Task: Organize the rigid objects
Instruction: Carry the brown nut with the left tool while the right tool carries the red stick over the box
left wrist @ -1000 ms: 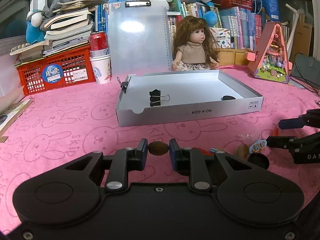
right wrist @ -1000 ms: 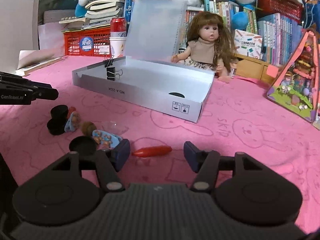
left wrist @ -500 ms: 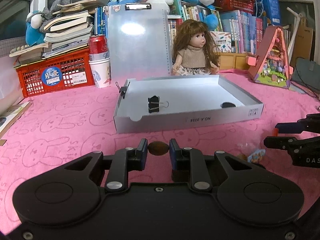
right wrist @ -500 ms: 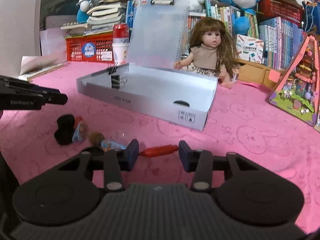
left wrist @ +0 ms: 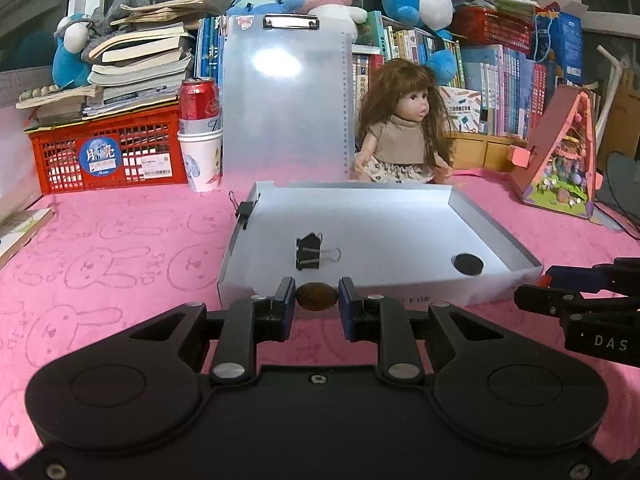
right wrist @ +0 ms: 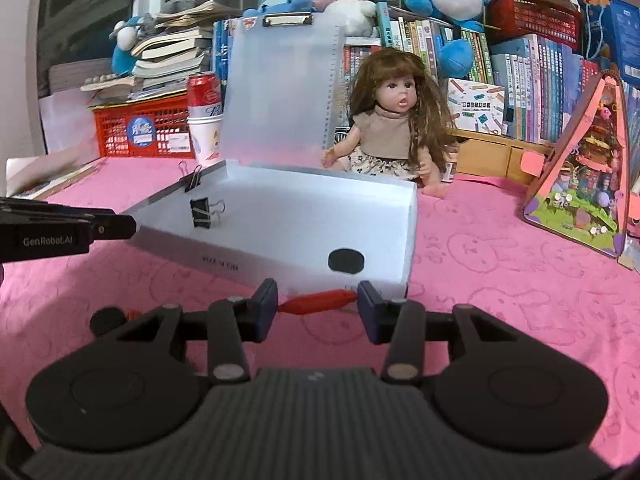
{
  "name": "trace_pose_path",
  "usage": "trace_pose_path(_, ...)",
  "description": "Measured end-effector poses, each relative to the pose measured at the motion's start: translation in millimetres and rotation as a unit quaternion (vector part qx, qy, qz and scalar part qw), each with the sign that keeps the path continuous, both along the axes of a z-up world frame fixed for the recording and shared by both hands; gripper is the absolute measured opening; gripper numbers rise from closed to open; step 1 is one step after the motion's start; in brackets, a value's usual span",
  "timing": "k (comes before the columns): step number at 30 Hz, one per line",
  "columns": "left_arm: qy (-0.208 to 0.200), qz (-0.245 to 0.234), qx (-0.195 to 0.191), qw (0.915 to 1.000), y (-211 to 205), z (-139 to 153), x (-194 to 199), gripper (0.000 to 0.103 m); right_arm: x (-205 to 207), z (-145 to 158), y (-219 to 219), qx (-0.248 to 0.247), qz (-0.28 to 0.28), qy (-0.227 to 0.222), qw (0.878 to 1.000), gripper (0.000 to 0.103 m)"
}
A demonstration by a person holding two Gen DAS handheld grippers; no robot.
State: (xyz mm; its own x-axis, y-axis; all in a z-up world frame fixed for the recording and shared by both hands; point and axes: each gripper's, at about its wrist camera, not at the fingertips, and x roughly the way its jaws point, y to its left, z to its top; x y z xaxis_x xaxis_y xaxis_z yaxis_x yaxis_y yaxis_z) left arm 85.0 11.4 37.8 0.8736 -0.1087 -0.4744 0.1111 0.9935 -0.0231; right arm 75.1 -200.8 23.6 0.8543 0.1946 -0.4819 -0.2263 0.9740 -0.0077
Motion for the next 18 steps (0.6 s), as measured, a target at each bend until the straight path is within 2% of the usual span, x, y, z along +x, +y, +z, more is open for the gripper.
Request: trace_pose_path(18,0.012,0.019,-0.008,0.9997,0,6,44,0.022,40,13,-1,0.023,-0.036,-0.001,0.999,0.048)
